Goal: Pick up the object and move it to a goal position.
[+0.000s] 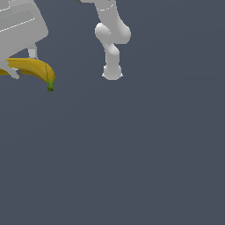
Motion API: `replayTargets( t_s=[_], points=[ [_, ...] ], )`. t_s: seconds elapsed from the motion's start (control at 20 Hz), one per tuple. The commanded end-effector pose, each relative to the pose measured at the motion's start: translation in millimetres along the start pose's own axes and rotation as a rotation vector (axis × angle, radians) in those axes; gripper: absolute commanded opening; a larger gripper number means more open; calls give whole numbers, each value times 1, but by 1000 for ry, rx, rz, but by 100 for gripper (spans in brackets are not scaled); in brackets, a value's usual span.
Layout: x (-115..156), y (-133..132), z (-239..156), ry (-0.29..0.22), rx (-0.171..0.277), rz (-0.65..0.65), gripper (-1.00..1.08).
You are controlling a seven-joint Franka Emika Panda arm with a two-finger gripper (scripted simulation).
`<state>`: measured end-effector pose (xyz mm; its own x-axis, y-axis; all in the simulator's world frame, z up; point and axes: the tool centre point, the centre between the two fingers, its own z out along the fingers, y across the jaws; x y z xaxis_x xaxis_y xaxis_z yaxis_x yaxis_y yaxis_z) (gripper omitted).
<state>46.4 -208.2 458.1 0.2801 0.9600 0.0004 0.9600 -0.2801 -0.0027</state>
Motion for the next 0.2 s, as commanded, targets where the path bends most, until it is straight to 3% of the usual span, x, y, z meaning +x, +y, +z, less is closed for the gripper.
replayTargets(
  t_s=[0.0,0.15],
  points=[
    [-1,1,-3,0,-2,0,-100],
    [-1,1,-4,0,-2,0,-100]
  ],
)
